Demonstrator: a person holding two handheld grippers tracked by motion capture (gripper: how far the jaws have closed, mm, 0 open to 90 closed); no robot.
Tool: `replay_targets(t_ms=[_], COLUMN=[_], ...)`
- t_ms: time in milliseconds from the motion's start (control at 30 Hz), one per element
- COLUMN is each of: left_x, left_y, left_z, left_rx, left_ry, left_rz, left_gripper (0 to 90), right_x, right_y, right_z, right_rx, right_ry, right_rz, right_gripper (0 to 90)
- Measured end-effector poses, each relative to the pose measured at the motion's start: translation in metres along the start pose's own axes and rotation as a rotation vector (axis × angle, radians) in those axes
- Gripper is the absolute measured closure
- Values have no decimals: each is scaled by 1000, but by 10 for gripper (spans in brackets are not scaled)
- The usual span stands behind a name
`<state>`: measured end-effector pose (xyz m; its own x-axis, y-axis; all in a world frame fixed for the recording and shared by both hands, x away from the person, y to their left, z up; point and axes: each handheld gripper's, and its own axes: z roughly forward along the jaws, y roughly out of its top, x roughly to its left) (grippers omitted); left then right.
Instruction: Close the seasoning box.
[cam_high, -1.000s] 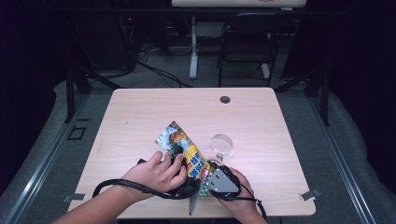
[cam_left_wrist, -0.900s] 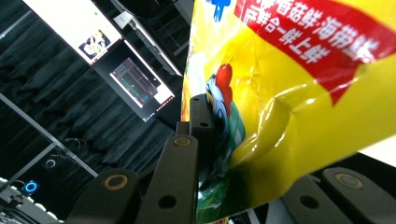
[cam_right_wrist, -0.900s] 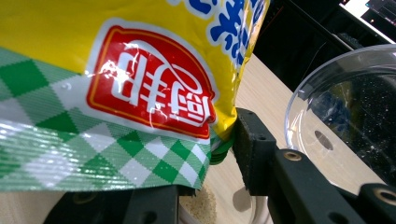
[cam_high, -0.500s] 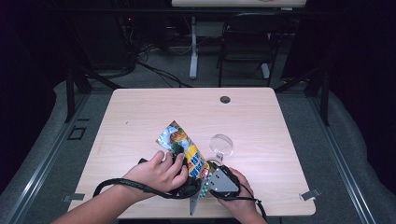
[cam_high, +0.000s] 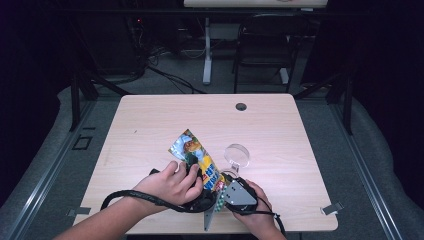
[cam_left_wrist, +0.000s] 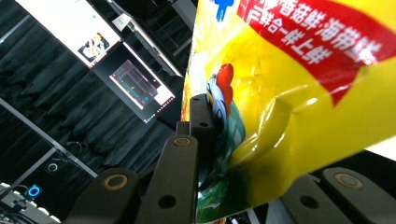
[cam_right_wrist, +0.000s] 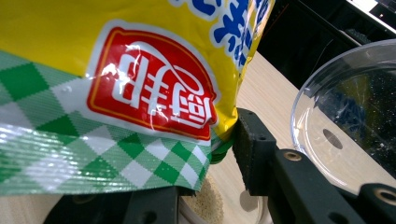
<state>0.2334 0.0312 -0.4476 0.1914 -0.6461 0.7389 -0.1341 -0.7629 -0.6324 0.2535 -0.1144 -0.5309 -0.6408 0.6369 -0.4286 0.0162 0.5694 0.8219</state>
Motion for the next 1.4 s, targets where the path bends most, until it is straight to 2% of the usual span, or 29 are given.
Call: replay_targets(t_ms=[300, 400, 733, 800, 1400], left_x=[-1, 1, 2, 2, 3], left_y=[1, 0, 0, 0, 0], left_z=[1, 1, 1, 1, 0], left_rx=[1, 3, -1, 1, 1], left_ry=[-3, -4, -3, -5, -13], left_rz=[-3, 4, 2, 4, 9], left_gripper=[867, 868, 868, 867, 868], right_x=[-2, -1, -1, 0, 0], right_y=[-1, -1, 0, -1, 0], right_z=[1, 2, 1, 3, 3], right_rx=[13, 1, 4, -15, -9], right_ry=[8, 7, 9, 6, 10], right_rz=[-5, 6, -2, 16, 12], right_gripper=[708, 708, 708, 708, 708])
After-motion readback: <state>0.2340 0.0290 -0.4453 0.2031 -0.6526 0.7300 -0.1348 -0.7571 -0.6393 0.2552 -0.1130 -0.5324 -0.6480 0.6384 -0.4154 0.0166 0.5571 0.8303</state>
